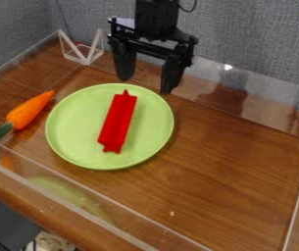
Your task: Put the carrot on the right side
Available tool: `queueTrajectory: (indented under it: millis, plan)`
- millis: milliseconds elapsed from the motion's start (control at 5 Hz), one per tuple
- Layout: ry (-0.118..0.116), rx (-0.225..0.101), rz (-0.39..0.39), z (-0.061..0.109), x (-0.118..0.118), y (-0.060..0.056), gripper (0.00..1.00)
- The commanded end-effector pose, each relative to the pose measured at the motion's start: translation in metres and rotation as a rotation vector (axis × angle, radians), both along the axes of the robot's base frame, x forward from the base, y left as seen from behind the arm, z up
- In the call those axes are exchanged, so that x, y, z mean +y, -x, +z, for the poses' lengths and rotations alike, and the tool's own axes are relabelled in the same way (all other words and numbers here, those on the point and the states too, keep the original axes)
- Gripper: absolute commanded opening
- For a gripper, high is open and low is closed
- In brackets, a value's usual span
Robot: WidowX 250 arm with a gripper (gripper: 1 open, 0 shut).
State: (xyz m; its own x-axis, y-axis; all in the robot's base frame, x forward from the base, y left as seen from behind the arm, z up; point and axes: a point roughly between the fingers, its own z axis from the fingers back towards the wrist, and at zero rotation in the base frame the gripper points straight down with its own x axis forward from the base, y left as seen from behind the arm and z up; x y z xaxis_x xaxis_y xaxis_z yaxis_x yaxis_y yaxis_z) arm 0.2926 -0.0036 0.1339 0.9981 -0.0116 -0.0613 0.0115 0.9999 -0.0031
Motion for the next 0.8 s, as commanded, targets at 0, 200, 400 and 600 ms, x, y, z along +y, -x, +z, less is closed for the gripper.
queueTrajectory:
  millis: [0, 200, 400, 600]
  plan:
    - [-0.002, 0.004, 0.064, -0.02, 0.029, 0.018, 1.0]
    - [-0.015, -0.022, 0.126, -0.034, 0.072, 0.047, 1.0]
    - [-0.028, -0.067, 0.123, -0.037, 0.121, 0.052, 1.0]
    - [-0.03, -0.106, 0.116, -0.045, 0.164, 0.053, 1.0]
